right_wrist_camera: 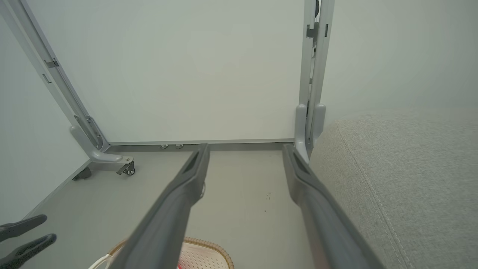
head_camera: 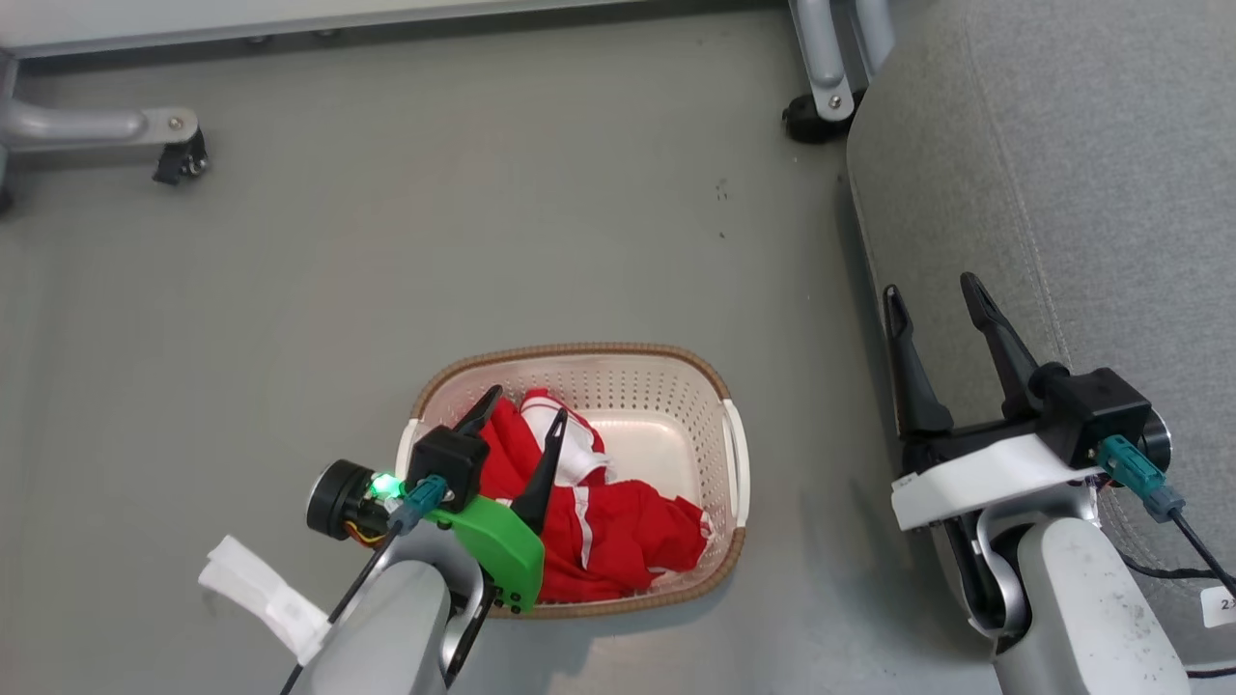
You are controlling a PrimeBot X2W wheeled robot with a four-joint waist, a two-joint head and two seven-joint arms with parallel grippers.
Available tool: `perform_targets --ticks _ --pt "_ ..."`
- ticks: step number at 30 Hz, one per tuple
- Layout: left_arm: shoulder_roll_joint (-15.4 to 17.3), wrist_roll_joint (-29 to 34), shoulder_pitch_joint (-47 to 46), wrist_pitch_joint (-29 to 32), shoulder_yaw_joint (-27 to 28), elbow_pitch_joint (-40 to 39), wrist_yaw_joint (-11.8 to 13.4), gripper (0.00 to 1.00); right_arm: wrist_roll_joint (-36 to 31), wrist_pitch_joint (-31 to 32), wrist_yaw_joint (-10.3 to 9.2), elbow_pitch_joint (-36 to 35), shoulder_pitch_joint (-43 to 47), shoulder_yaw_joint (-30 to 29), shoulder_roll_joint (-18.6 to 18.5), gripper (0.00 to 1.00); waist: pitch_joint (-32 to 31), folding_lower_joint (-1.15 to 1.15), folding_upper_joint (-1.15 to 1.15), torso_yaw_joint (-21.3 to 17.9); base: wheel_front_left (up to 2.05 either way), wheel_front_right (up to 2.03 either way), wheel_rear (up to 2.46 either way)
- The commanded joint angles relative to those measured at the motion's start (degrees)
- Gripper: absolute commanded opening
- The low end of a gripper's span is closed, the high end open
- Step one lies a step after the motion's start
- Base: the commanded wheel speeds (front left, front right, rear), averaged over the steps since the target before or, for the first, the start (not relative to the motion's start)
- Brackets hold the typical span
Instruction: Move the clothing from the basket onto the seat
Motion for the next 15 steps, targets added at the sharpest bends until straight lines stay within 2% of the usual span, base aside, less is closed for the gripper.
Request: perform_targets --ticks 1,7,15 --pt "0.23 0.77 -2.35 -0.22 -1.13 2.43 -0.08 1.0 0.41 -0.38 0.0 -0.36 -1.22 0.23 -0.11 1.0 5.41 -0.01 0.0 -1.78 0.0 0.0 0.0" --pt "0.26 1.96 -9.33 -0.2 -6.85 13.38 -0.08 1.0 1.11 -1.15 0.0 -1.2 -3.9 1.45 -0.11 1.0 11.83 -0.01 0.0 -3.32 0.0 0.0 0.0" --pt "0.29 1.02 -17.88 1.36 -11.56 23.56 -0.12 1.0 2.67 -2.36 0.0 -1.83 -7.38 3.7 -0.1 1.0 20.95 -0.01 0.0 -5.56 0.0 0.0 0.0"
